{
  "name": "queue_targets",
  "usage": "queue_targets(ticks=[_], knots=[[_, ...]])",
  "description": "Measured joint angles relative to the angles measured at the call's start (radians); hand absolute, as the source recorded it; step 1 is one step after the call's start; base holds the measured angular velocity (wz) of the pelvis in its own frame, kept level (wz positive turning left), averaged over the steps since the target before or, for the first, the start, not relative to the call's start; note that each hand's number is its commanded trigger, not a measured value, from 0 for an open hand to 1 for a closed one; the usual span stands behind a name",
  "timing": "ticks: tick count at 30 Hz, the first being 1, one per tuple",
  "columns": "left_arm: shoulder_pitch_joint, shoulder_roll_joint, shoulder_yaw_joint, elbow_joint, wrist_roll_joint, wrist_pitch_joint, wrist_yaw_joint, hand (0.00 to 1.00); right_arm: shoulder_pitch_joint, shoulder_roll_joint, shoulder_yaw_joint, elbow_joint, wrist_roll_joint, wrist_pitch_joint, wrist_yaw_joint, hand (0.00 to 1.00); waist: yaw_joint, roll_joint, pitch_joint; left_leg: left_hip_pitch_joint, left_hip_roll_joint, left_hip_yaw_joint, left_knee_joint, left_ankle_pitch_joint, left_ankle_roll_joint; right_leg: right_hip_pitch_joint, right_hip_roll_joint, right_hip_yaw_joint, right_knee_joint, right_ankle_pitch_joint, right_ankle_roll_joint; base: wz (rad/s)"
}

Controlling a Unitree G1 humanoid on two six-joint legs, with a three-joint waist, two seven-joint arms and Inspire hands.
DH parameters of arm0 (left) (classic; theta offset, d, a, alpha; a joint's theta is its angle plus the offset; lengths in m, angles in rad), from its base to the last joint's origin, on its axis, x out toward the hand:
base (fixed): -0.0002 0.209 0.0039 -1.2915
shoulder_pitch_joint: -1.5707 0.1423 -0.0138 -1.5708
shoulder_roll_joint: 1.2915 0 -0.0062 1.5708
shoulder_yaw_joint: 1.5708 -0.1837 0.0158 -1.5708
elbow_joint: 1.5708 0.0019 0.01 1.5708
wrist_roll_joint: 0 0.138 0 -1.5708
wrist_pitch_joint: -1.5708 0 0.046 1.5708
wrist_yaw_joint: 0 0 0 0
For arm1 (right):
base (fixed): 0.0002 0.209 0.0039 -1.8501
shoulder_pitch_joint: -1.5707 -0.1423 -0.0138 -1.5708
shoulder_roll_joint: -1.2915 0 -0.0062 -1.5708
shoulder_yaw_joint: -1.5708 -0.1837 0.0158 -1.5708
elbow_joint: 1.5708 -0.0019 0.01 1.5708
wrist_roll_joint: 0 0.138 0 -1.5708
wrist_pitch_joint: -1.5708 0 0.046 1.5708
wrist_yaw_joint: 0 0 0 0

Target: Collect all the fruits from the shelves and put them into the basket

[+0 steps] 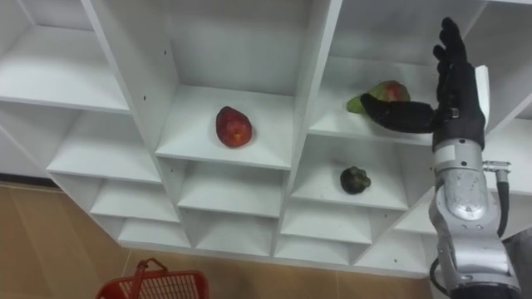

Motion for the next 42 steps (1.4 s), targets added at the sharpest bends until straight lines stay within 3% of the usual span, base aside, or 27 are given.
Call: queue_targets(ticks=[13,23,42], knots=[[0.008,0.011,0.019,0.011,-0.009,0.000,0.004,1.00,-0.023,-0.018,0.000,0.153,0.012,0.001,0.049,0.00,0.000,-0.009,0.0012,0.017,0.000,-0.008,0.001,0.000,0.000,0.017,-0.001,-0.010,-0.002,0.000,0.000,0.01],[0.008,0.020,0.020,0.005,-0.009,0.000,0.001,1.00,-0.022,-0.037,0.004,0.195,-0.028,0.002,0.109,0.00,0.005,-0.022,-0.0037,0.017,-0.002,-0.022,0.008,0.000,0.000,0.025,-0.002,-0.015,-0.002,0.000,0.000,0.02],[0.007,0.034,0.018,-0.008,-0.007,-0.001,0.004,1.00,-0.042,-0.067,0.012,0.208,-0.154,0.001,0.133,0.00,0.018,-0.030,-0.0008,0.017,0.001,-0.022,0.004,0.000,0.000,0.024,-0.002,-0.015,0.000,0.000,0.000,0.00]])
